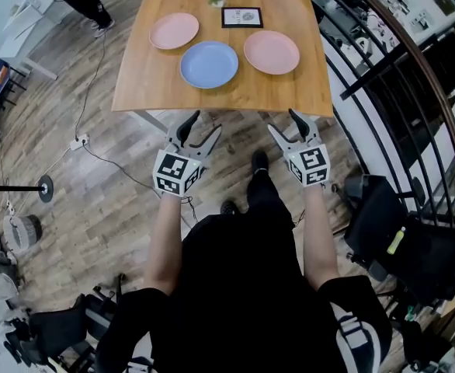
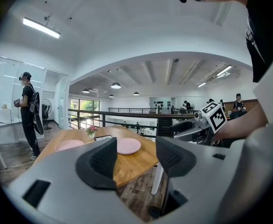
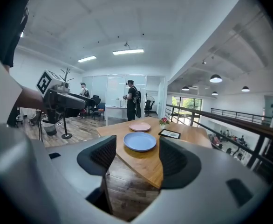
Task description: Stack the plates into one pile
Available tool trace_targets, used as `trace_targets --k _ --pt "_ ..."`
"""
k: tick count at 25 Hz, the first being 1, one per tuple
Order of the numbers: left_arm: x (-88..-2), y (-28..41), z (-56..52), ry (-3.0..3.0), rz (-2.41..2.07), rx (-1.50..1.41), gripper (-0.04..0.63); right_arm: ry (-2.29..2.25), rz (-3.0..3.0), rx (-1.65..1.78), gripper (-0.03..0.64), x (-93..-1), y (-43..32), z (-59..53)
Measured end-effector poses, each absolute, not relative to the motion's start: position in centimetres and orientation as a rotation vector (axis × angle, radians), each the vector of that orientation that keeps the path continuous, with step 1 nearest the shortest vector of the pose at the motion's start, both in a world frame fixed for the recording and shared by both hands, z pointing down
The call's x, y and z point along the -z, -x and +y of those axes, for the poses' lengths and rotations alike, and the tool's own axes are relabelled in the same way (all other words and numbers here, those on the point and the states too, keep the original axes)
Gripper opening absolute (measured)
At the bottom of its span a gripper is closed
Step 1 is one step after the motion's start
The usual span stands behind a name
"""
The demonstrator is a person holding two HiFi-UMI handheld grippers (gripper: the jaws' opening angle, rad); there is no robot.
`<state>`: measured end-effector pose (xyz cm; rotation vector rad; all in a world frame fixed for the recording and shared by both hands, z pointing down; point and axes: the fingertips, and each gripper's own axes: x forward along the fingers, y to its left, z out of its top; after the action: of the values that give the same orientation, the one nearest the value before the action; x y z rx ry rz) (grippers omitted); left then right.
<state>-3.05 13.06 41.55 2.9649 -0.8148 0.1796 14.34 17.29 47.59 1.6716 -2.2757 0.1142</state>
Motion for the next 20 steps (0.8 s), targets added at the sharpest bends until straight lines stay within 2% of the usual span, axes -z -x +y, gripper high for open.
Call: trace_targets --k 16,20 --pt "-42.9 -1.0 8.0 -2.9 -0.844 -0.21 0.261 -1.594 -2.237 -0.131 0.279 -49.1 -18.3 12.0" --pt "-43.2 -2.5 6.4 -2.89 -0.831 -0.223 0.259 -1.59 -2.209 -0.13 0.252 -49.3 -19.9 10.3"
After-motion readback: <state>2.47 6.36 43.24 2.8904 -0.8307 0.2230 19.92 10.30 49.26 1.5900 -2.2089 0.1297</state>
